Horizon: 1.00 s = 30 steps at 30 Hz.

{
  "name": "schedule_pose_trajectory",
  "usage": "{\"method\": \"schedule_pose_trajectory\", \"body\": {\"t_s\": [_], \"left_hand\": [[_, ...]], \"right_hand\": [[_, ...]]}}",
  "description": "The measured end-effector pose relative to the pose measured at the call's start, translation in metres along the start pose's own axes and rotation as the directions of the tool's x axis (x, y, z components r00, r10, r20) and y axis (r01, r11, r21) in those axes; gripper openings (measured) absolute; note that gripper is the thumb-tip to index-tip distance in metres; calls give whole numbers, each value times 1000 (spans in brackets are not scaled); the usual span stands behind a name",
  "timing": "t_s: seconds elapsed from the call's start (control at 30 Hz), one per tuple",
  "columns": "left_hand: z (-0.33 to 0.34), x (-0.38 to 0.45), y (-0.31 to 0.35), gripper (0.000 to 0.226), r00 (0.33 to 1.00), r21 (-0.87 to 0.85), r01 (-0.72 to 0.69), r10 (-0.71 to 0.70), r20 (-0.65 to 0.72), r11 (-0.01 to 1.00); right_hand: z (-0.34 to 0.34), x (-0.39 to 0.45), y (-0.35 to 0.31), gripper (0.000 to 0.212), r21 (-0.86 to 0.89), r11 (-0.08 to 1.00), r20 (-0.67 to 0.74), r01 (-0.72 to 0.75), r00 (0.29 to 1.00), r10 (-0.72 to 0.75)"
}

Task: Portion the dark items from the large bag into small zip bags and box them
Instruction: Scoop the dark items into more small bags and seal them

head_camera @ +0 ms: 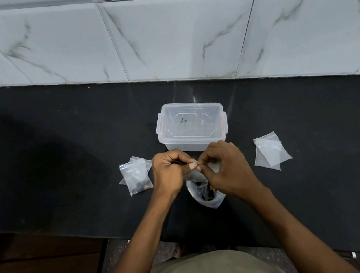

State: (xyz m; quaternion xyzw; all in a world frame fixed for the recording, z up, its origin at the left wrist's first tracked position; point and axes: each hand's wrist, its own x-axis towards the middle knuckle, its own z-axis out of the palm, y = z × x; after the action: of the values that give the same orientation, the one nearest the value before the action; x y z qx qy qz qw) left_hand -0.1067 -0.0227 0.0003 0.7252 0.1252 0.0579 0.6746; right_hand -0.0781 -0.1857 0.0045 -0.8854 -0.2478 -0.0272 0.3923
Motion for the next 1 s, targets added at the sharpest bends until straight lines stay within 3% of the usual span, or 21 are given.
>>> {"method": "schedule_pose_trajectory", "body": {"t_s": [0.17,0.23,0.3,0.47,0.73,1.0], "left_hand": [[-5,2,2,15,1000,46,-17,16,17,999],[-4,2,2,20,998,46,-19,22,-58,999],[-3,1,4,24,991,22,-24,26,-132,999],[-3,-1,7,20,970,-23,-48,40,-242,999],[-14,-3,8,50,931,-146,-1,-52,-361,989],[-36,-7,2,33,891,-179,19,-98,-443,984]], "right_hand": [[2,3,-3,11,25,999,13,45,999,-45],[2,7,-5,16,23,999,1,45,999,-45],[1,11,-6,7,18,998,-10,53,999,-53],[-5,19,-11,9,-9,995,5,104,995,-104],[0,21,-11,11,27,995,41,96,994,-97],[19,29,-19,11,32,993,115,110,987,-113]]}}
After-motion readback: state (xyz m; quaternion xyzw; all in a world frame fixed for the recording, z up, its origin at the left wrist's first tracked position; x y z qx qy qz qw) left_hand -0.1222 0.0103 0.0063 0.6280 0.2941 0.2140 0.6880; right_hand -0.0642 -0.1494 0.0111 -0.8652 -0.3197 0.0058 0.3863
